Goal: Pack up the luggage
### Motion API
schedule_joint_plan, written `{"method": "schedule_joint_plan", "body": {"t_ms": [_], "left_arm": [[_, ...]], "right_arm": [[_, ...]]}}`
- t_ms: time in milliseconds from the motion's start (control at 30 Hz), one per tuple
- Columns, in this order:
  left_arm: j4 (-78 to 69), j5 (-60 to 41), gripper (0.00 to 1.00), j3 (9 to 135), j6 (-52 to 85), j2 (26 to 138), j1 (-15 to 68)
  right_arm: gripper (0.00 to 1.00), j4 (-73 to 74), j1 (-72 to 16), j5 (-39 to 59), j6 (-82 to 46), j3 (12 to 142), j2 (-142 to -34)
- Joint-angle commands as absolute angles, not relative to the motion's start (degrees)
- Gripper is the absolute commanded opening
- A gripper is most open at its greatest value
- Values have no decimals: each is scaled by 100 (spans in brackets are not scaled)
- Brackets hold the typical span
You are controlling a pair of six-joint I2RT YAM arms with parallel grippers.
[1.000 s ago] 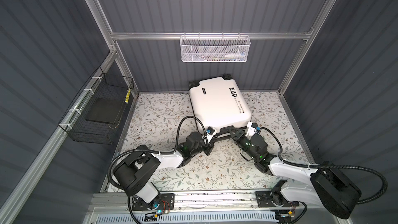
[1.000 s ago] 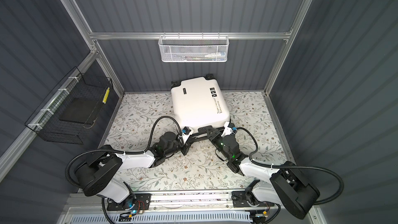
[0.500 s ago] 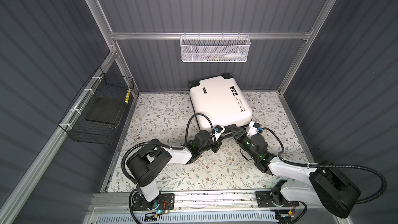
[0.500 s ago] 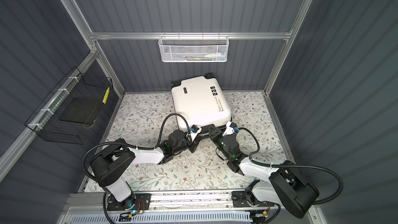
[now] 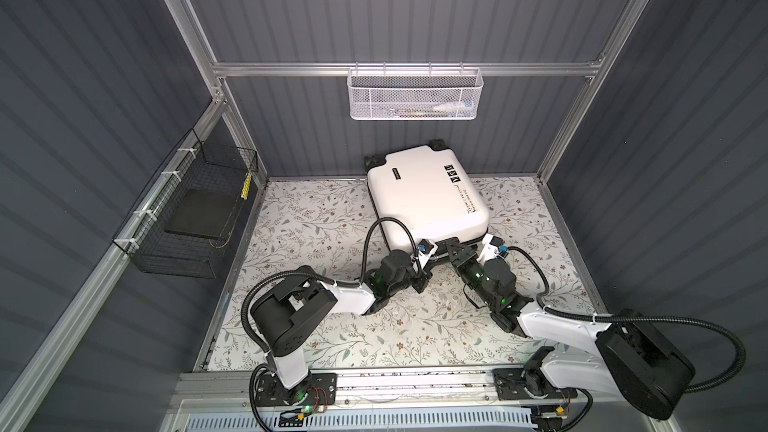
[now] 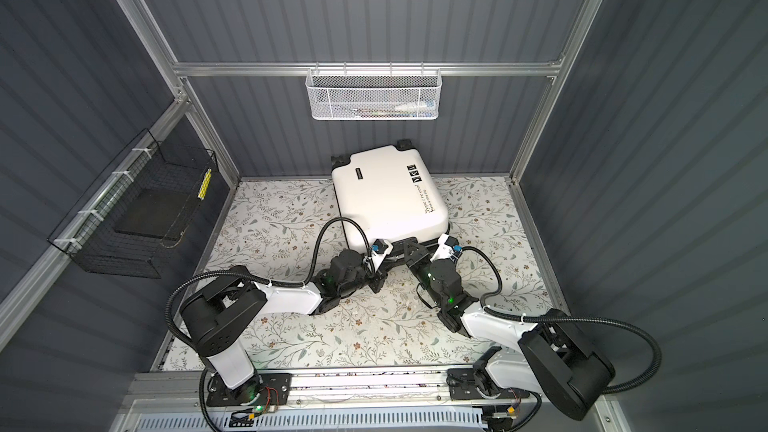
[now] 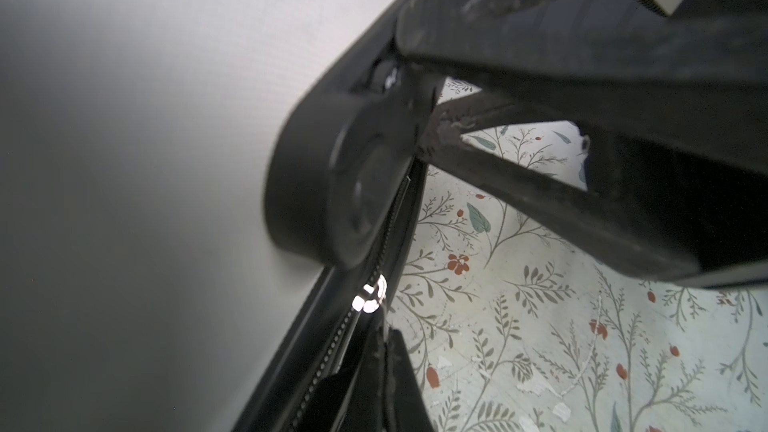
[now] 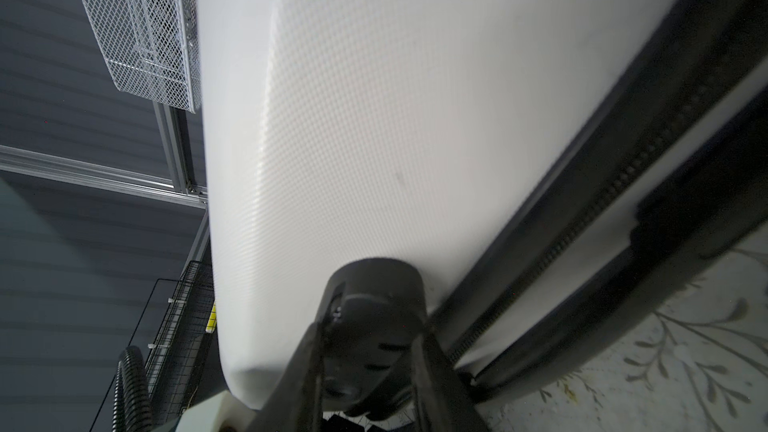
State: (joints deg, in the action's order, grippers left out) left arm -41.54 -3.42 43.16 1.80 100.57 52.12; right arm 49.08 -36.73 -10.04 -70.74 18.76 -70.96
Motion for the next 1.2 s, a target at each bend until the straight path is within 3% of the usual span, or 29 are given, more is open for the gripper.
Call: {"method": "schedule_joint_plan", "body": {"t_ms": [0,100,200,400,533,667,833,1167], "left_arm": [[-4281,-1115,0,4296,163,9785,5597],[-4289,-978,0,4175,110,9667,5591],[-4313,-861,0,4075,75,9568,5582],[-4307,-732,0,3941,11,9371,5581],[-4259,-720,0,3894,-5,9274,5583],[-4166,-729,0,3838,-15,9148,5583],[-4062,-666,0,3720,-41,8946,5589],[-3944,-773,0,3774,-18,8986,5581]], "right_arm": [[36,5358,-3802,-472,-6704,2012,-6686],[53,4899,-3691,-406,-6704,1861,-6234],[62,4124,-3421,-222,-6697,1725,-5629],[67,2015,-2059,425,-6612,1659,-4076],[68,1564,-591,1371,-6575,1826,-3949],[68,1810,545,2206,-6578,2047,-4458],[65,2263,1295,2742,-6545,2520,-5688],[43,3375,1260,3789,-6643,3695,-8777]]}}
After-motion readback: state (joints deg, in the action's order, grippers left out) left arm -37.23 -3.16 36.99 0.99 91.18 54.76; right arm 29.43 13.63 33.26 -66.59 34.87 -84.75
